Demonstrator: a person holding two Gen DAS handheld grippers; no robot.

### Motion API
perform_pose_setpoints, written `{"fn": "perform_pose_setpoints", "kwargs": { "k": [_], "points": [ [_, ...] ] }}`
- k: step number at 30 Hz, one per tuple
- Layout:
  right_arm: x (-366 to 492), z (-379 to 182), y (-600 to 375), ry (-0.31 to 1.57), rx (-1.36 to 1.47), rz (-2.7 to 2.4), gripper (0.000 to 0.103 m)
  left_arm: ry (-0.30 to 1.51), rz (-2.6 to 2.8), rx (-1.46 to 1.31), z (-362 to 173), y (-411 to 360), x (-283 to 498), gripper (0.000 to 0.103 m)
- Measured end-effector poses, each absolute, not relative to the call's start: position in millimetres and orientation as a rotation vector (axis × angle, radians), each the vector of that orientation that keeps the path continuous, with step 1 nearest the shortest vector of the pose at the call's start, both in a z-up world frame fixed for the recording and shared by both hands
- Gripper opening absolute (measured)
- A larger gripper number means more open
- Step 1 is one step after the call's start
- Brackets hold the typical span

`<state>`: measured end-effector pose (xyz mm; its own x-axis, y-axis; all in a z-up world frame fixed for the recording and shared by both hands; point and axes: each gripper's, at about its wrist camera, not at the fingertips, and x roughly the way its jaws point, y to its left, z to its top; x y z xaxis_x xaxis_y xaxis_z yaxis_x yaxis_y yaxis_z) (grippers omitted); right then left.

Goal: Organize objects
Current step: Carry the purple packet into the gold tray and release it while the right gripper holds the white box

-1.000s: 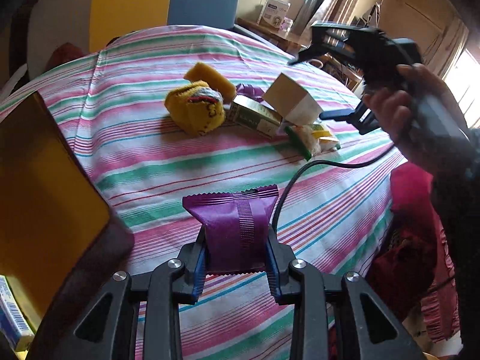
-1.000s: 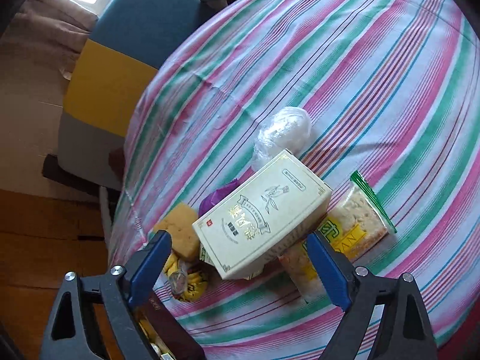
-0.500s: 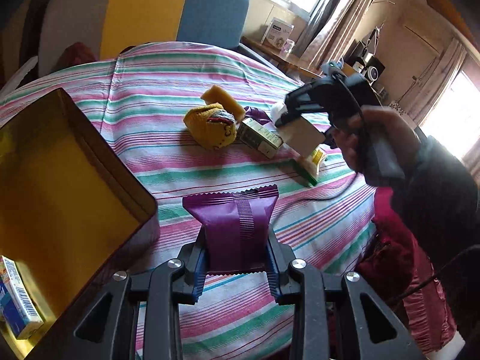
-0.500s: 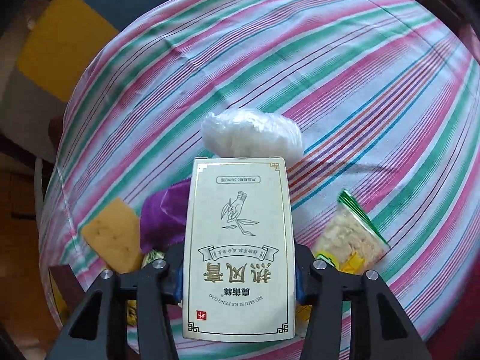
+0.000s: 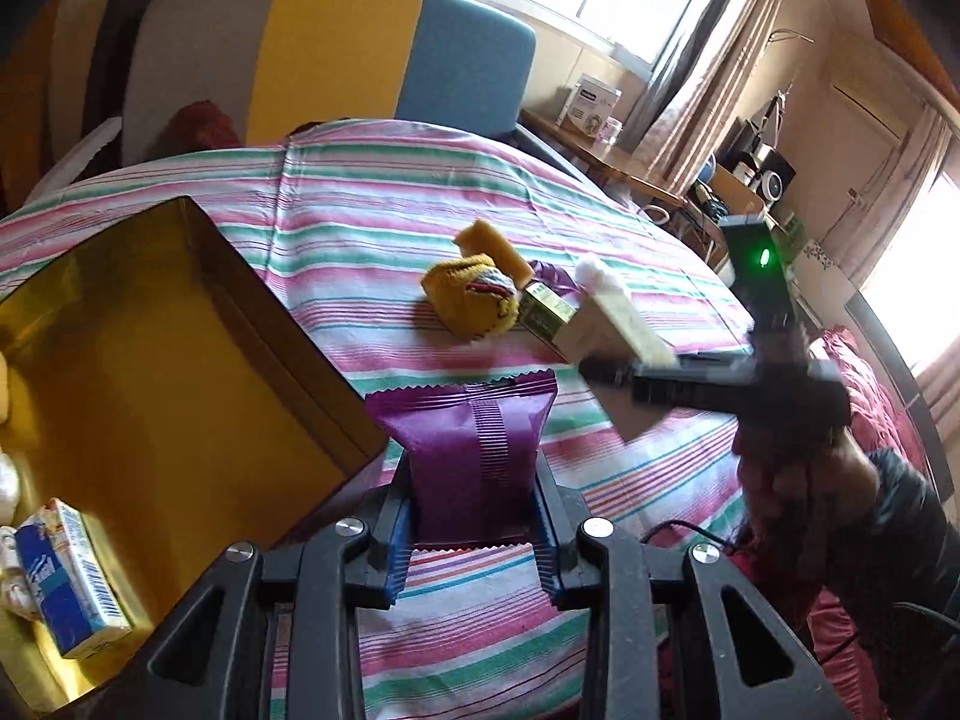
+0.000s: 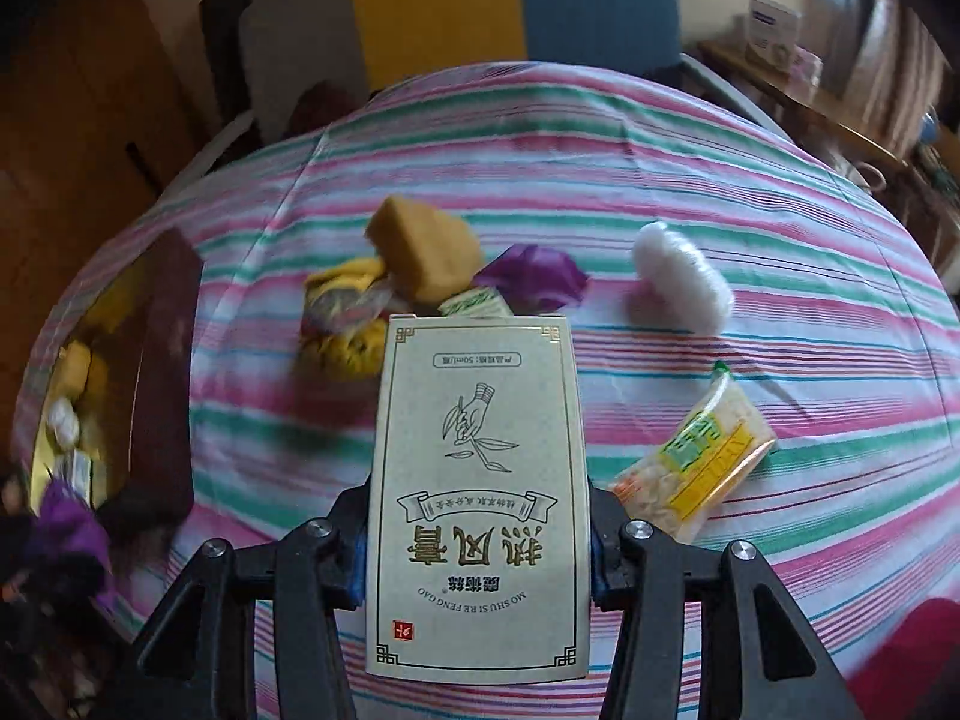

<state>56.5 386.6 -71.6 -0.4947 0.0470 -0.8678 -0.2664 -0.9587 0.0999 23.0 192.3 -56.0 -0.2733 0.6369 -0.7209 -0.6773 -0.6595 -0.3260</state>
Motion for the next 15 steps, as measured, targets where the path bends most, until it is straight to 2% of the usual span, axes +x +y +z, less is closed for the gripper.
{"fn": "perform_pose_setpoints", "kwargs": {
  "k": [3, 7, 15],
  "points": [
    [56.6, -80.5, 373.9, 0.233, -1.524, 2.575, 0.052, 0.038, 2.046, -1.104, -50.7, 180.2, 19.8, 0.032],
    [54.6, -87.3, 375.1, 0.203, -1.566, 2.545, 0.051, 0.013, 2.106, -1.109, -45.7, 165.2, 13.1, 0.032],
    [59.9, -86.9, 356.8, 0.095, -1.594, 2.577, 0.051, 0.083, 2.266, -1.078, -40.5, 146.3, 8.7, 0.033]
  ]
}}
